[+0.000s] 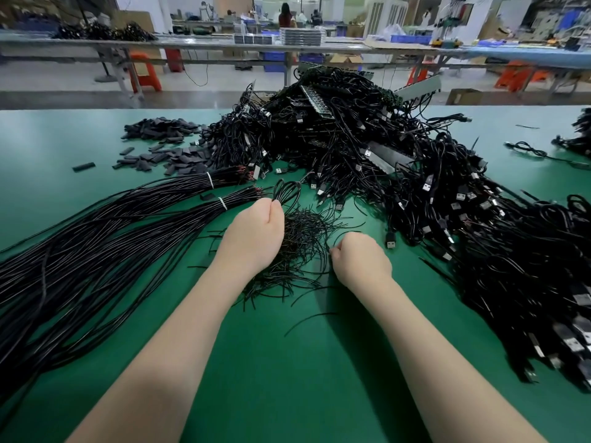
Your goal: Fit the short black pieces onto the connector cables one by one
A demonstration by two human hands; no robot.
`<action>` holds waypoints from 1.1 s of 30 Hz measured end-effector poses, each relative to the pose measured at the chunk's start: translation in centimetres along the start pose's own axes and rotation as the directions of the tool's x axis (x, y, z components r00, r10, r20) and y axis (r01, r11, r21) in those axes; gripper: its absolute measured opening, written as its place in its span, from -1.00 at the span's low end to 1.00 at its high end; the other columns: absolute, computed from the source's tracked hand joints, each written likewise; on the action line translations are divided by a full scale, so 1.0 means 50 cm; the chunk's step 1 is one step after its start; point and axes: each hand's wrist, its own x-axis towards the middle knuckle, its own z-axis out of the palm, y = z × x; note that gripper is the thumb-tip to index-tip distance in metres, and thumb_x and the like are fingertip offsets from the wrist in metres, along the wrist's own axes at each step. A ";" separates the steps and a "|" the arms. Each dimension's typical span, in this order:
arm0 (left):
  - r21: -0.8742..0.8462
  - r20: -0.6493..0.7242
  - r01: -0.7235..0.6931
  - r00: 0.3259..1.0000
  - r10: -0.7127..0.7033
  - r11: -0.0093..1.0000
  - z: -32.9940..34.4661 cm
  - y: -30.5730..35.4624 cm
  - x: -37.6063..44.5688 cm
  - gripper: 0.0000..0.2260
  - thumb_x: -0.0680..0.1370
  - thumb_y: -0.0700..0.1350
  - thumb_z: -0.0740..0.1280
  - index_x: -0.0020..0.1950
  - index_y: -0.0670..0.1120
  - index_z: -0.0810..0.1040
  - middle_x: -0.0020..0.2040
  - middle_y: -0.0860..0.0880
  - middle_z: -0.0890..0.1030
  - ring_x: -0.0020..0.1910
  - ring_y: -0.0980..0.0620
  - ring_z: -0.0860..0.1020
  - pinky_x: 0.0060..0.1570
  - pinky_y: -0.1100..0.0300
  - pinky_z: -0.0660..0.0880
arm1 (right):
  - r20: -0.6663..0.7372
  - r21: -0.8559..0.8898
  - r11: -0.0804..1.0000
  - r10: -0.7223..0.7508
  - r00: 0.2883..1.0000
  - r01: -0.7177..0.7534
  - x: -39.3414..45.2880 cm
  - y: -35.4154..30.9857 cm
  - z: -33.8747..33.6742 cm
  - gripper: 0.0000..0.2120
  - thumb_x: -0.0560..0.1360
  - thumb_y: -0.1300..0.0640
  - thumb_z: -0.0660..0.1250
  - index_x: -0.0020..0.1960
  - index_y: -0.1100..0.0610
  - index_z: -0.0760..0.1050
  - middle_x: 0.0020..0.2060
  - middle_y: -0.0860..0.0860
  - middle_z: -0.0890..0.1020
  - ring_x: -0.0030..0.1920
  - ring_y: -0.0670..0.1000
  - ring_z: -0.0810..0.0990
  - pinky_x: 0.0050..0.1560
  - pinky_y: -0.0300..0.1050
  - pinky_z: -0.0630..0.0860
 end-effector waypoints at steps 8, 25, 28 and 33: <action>0.124 0.054 -0.064 0.997 0.058 0.990 -0.001 -0.004 -0.009 -0.57 0.64 0.22 -0.02 -0.27 -0.07 0.19 -0.35 0.01 0.29 -0.38 0.02 0.27 -0.37 0.11 0.21 | -0.016 0.143 0.990 0.008 1.000 -0.006 -0.017 0.002 -0.014 -0.74 0.52 -0.03 0.39 -0.10 0.18 0.63 -0.24 0.08 0.60 -0.25 0.13 0.54 -0.31 -0.17 0.36; 0.044 0.051 -0.095 0.994 0.093 0.994 -0.021 -0.001 -0.001 -0.66 0.67 0.07 0.06 -0.17 -0.04 0.48 -0.20 -0.16 0.61 -0.21 -0.14 0.54 -0.16 0.11 0.47 | -0.238 0.082 0.966 -0.219 0.946 0.244 -0.013 0.009 -0.020 -0.76 0.60 0.12 0.24 0.24 0.01 0.55 0.03 0.00 0.69 0.07 0.11 0.57 0.00 -0.05 0.49; 0.083 0.031 -0.080 0.996 0.078 0.993 -0.022 -0.002 0.000 -0.63 0.68 0.07 0.01 -0.16 -0.12 0.41 -0.29 -0.04 0.49 -0.29 -0.04 0.45 -0.25 0.06 0.38 | -0.243 0.218 0.915 -0.285 0.927 0.339 -0.019 0.000 -0.041 -0.79 0.58 0.12 0.30 0.16 0.00 0.63 0.06 -0.05 0.68 0.05 0.00 0.63 0.12 -0.06 0.53; 0.162 0.029 -0.137 0.991 0.134 0.977 -0.017 0.010 -0.006 -0.65 0.69 0.07 0.00 -0.20 -0.09 0.32 -0.33 0.00 0.45 -0.34 -0.01 0.42 -0.36 0.08 0.28 | -0.252 0.178 0.783 -0.550 0.797 0.596 -0.045 -0.032 -0.093 -0.83 0.56 0.12 0.34 0.09 0.01 0.67 -0.03 -0.05 0.69 0.02 -0.01 0.61 0.15 0.01 0.48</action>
